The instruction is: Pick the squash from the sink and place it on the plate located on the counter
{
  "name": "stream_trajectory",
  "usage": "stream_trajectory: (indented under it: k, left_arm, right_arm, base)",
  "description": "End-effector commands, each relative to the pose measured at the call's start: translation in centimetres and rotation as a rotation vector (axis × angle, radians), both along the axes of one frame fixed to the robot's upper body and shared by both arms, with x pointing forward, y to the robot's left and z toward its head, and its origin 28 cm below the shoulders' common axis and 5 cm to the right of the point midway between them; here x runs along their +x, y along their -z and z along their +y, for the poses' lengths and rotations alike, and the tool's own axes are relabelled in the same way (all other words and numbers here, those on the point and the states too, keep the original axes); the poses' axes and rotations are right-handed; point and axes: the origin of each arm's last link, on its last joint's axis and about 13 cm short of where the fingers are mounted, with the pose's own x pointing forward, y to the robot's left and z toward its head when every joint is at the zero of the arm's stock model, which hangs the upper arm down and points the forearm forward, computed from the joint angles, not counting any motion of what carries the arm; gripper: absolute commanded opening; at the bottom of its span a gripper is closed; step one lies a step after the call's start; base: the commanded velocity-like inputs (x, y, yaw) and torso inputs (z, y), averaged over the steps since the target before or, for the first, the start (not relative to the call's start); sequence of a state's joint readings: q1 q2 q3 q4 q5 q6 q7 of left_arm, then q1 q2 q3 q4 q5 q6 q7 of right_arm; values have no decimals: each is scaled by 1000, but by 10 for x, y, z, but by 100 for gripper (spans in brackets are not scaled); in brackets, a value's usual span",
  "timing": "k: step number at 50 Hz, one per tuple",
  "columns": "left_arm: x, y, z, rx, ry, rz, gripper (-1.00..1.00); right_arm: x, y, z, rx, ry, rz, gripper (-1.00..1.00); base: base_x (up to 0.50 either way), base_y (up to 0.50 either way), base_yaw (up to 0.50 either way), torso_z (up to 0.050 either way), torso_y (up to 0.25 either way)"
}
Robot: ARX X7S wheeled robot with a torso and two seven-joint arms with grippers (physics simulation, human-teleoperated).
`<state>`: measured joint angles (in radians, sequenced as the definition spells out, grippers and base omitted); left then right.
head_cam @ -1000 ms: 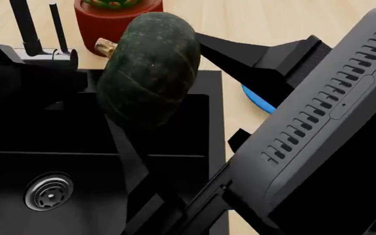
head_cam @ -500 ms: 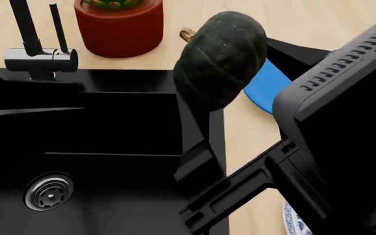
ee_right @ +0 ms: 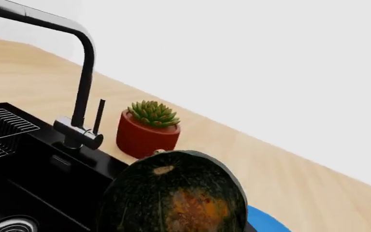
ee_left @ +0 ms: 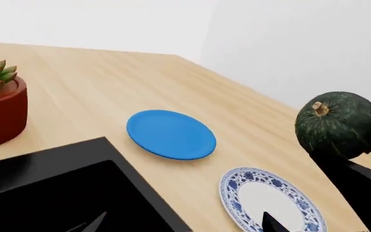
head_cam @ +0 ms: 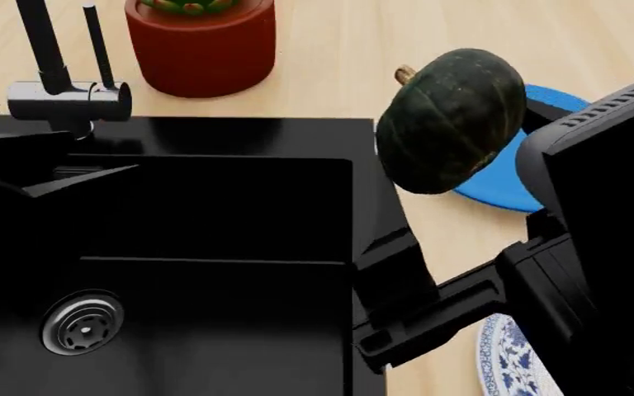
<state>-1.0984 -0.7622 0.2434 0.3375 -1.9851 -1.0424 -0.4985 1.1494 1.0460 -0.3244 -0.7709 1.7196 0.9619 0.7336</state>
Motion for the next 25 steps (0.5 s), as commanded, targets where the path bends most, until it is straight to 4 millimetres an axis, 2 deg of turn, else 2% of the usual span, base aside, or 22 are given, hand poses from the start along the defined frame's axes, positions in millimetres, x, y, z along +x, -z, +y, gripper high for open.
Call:
stream_trajectory:
  k: [1, 5, 13, 25]
  left_arm:
    - [28, 15, 7, 36, -197, 17, 100]
    - [30, 19, 8, 49, -230, 8, 100]
    - [30, 25, 12, 88, -356, -21, 100]
    - [32, 37, 19, 82, -431, -3, 100]
  right_arm:
    - [-8, 4, -1, -61, 167, 53, -100]
    - [-13, 7, -1, -84, 137, 33, -100]
    - [-17, 8, -6, -60, 237, 60, -100]
    - [-23, 10, -8, -56, 338, 82, -100]
  base:
    - [0, 0, 0, 0, 0]
    - [0, 0, 0, 0, 0]
    - [0, 0, 0, 0, 0]
    - [0, 0, 0, 0, 1]
